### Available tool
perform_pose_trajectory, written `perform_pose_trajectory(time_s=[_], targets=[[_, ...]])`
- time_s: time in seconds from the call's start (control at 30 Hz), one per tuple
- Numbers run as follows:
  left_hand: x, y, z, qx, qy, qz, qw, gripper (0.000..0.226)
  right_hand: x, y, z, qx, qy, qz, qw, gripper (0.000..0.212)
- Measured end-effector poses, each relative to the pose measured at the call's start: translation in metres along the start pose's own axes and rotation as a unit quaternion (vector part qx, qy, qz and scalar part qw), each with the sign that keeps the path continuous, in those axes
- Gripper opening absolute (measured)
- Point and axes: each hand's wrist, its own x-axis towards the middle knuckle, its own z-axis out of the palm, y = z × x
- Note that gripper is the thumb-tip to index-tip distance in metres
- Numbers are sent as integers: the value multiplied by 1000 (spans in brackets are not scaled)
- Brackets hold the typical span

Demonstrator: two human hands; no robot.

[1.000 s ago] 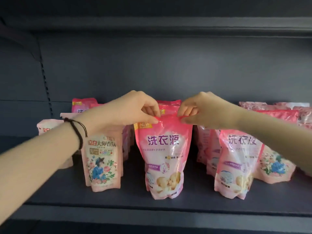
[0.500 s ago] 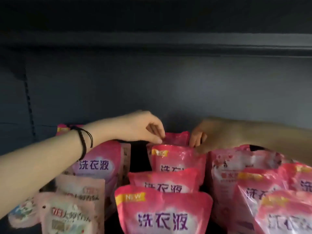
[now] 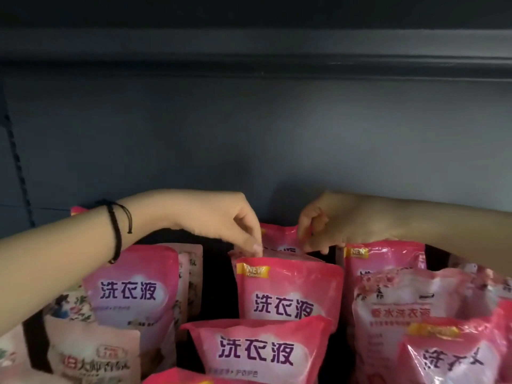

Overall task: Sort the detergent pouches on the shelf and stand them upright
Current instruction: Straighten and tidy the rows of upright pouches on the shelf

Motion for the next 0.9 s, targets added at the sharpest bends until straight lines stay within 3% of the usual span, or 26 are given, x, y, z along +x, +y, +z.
perform_pose_trajectory(time_s=[0.1, 0.23, 0.33, 0.4, 0.5, 0.63, 0.77, 0.83, 0.9], targets=[[9, -8, 1, 31, 68, -10, 997, 13, 8, -1, 3, -56, 9, 16, 998, 13], [15, -20, 6, 71, 51, -45, 995, 14, 16, 1, 11, -104, -15, 40, 994, 7], [18, -25, 8, 136, 103, -44, 984, 7, 16, 4, 7, -37, -14, 63, 997, 34], [21, -27, 10, 168, 142, -37, 975, 10, 16, 5, 2, -5, -20, 66, 998, 41], [32, -22, 15, 159, 182, -27, 970, 11, 14, 9, -1, -28, -25, 61, 997, 25], [38, -3, 1, 82, 249, -9, 965, 11, 10, 13, -18, -30, 59, 70, 995, 11], [23, 24, -29, -76, 367, 19, 927, 14, 5, 8, -51, 180, 222, 18, 958, 5], [14, 35, -41, -159, 407, 34, 899, 17, 2, 8, -54, 278, 237, 2, 931, 14], [7, 42, -46, -223, 426, 53, 875, 18, 0, 7, -46, 329, 195, 14, 924, 26]])
